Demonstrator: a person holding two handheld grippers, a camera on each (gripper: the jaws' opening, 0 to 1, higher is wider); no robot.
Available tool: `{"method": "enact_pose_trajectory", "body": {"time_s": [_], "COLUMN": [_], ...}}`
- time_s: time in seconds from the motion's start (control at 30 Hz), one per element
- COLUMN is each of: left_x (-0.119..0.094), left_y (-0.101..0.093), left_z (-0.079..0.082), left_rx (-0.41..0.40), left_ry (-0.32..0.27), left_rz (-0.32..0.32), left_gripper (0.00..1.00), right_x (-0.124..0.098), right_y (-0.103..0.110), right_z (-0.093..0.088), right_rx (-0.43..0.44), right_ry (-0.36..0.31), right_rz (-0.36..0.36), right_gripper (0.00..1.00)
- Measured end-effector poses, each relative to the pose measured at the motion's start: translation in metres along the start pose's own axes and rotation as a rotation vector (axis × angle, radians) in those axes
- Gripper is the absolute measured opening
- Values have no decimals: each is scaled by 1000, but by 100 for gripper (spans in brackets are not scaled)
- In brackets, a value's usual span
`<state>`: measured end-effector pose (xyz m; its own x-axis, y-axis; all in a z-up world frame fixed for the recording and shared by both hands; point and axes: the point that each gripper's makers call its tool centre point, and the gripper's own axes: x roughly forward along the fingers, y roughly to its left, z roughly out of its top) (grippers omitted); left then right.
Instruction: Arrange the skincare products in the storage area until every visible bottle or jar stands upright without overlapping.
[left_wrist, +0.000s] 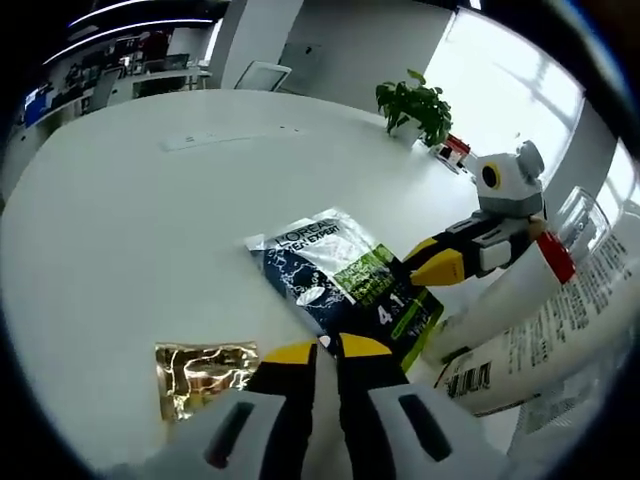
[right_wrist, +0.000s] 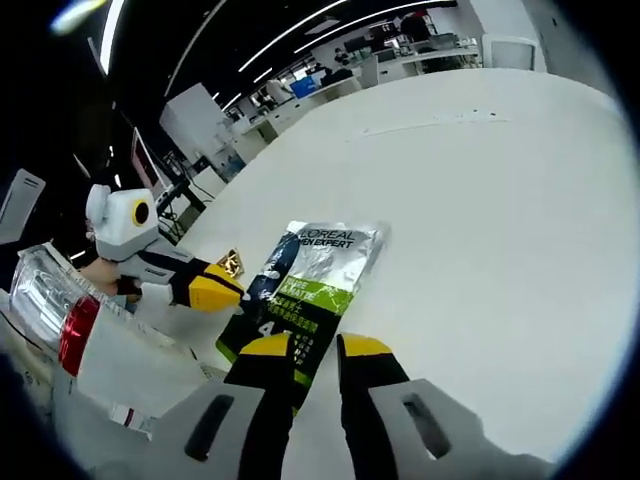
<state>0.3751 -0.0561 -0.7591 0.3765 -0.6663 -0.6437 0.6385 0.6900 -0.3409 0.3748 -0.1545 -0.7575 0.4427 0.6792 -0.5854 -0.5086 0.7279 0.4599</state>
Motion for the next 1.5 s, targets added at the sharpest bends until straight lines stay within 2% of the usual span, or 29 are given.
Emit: {"method": "enact_pose_trajectory", "body": {"time_s": [0.13, 0.2, 0.33, 0.5, 0.63, 0.83, 0.87, 0.9, 0.97, 1.07, 1.23, 1.4, 1.5], "left_x": [2, 2, 3, 3, 4, 3, 3, 3, 1, -7, -22, -38, -46], "left_y": [-1, -1, -1, -1, -2, 0, 2, 6, 5, 7, 3, -1, 5], "left_z": [0, -1, -1, -1, -1, 1, 3, 4, 2, 7, 27, 34, 41], "left_rx": [-1, -6, -17, -16, -9, -10, -5, 8, -7, -16, -17, -3, -1], "left_ry": [-2, -2, -3, -2, -2, -7, -20, -29, -26, -50, -116, -144, -168], "left_rz": [1, 6, 3, 2, 1, 11, 30, 50, 41, 37, 27, 40, 45], "left_gripper": [2, 0, 0, 0, 0, 1, 0, 0, 1, 1, 0, 0, 0], "right_x": [-1, -2, -4, 1, 3, 5, 4, 4, 3, 1, -4, -11, -19], "right_y": [6, 10, 16, 21, 17, 18, 20, 25, 25, 27, 28, 34, 42], "right_z": [-3, -5, -6, -6, -7, -7, -6, -3, 9, 13, 30, 51, 65], "right_rx": [19, 56, 146, 287, 283, 306, 311, 334, 380, 351, 350, 342, 322], "right_ry": [-3, -11, -35, -63, -65, -50, -57, -72, -120, -136, -203, -265, -307], "right_rz": [12, 34, 86, 192, 168, 187, 193, 220, 256, 238, 220, 242, 247], "right_gripper": [17, 18, 17, 17, 10, 7, 5, 4, 2, 1, 1, 1, 1]}}
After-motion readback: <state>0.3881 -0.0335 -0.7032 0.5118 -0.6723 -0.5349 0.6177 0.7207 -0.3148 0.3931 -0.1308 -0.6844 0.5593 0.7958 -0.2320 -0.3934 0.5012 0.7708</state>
